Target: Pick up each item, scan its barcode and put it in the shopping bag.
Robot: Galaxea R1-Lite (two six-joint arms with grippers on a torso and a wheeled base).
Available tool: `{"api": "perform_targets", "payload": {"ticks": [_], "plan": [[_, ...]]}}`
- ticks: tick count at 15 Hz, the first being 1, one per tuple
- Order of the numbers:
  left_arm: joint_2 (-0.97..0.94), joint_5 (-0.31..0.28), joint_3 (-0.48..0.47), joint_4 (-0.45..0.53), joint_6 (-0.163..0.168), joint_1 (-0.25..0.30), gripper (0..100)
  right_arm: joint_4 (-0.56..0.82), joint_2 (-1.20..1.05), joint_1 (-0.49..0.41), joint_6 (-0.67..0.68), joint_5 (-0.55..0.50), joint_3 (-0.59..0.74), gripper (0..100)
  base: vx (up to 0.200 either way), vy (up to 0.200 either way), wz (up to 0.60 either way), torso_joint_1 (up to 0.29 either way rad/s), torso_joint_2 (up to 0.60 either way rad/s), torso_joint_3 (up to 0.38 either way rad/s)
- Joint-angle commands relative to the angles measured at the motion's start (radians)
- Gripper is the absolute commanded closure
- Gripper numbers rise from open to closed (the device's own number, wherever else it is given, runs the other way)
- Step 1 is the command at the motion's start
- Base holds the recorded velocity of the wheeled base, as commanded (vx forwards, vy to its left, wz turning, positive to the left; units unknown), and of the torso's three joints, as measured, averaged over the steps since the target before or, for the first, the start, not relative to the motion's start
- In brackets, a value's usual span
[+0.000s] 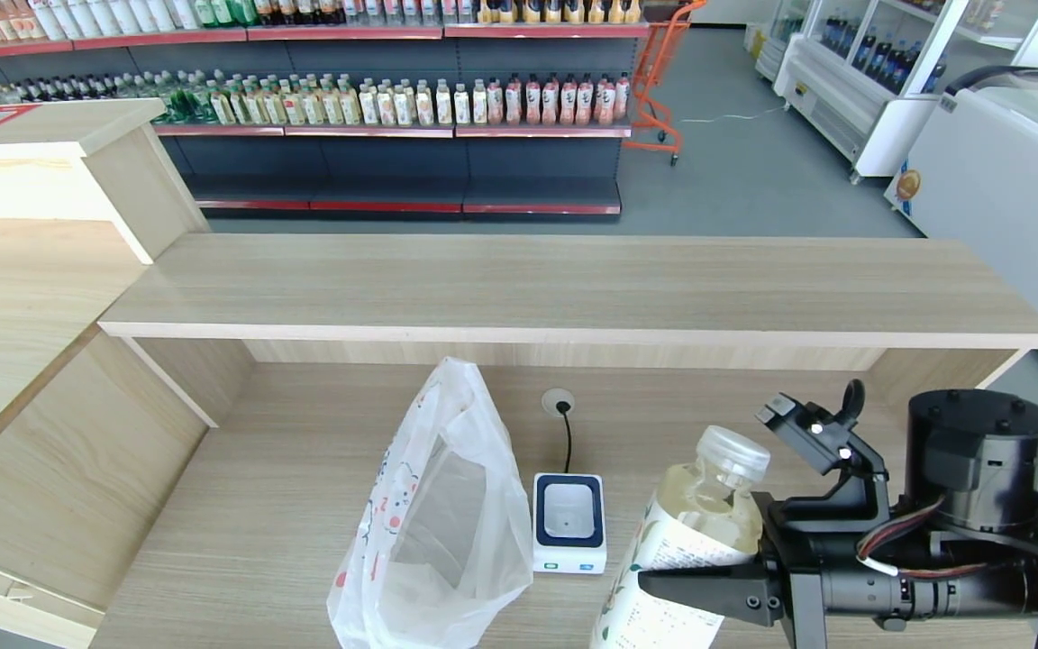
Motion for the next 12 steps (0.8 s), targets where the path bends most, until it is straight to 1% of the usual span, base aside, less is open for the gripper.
{"api": "perform_targets", "payload": {"ticks": [1, 4, 5, 6, 7, 8, 9, 10, 11, 12], "plan": [[0.0, 0.0, 0.0, 0.0, 0.0, 0.0, 0, 0.0, -0.006, -0.002, 0.0, -0.001, -0.001, 100, 0.0, 0.0, 0.0, 0.0, 0.0, 0.0], [0.0, 0.0, 0.0, 0.0, 0.0, 0.0, 0, -0.01, -0.015, -0.014, -0.013, -0.035, -0.001, 100, 0.0, 0.0, 0.0, 0.0, 0.0, 0.0], [0.0, 0.0, 0.0, 0.0, 0.0, 0.0, 0, -0.008, -0.015, -0.034, -0.038, -0.049, -0.001, 100, 0.0, 0.0, 0.0, 0.0, 0.0, 0.0], [0.0, 0.0, 0.0, 0.0, 0.0, 0.0, 0, -0.002, -0.017, -0.07, -0.096, -0.079, 0.001, 100, 0.0, 0.0, 0.0, 0.0, 0.0, 0.0], [0.0, 0.0, 0.0, 0.0, 0.0, 0.0, 0, 0.0, -0.015, -0.082, -0.124, -0.096, 0.002, 100, 0.0, 0.0, 0.0, 0.0, 0.0, 0.0], [0.0, 0.0, 0.0, 0.0, 0.0, 0.0, 0, -0.007, 0.001, -0.151, -0.285, -0.185, 0.009, 100, 0.0, 0.0, 0.0, 0.0, 0.0, 0.0], [0.0, 0.0, 0.0, 0.0, 0.0, 0.0, 0, -0.013, 0.026, -0.237, -0.426, -0.205, 0.004, 100, 0.0, 0.0, 0.0, 0.0, 0.0, 0.0], [0.0, 0.0, 0.0, 0.0, 0.0, 0.0, 0, -0.019, 0.038, -0.295, -0.535, -0.205, 0.001, 100, 0.0, 0.0, 0.0, 0.0, 0.0, 0.0], [0.0, 0.0, 0.0, 0.0, 0.0, 0.0, 0, -0.025, 0.054, -0.379, -0.715, -0.204, -0.001, 100, 0.0, 0.0, 0.0, 0.0, 0.0, 0.0], [0.0, 0.0, 0.0, 0.0, 0.0, 0.0, 0, -0.045, 0.063, -0.429, -0.823, -0.197, 0.001, 100, 0.0, 0.0, 0.0, 0.0, 0.0, 0.0]]}}
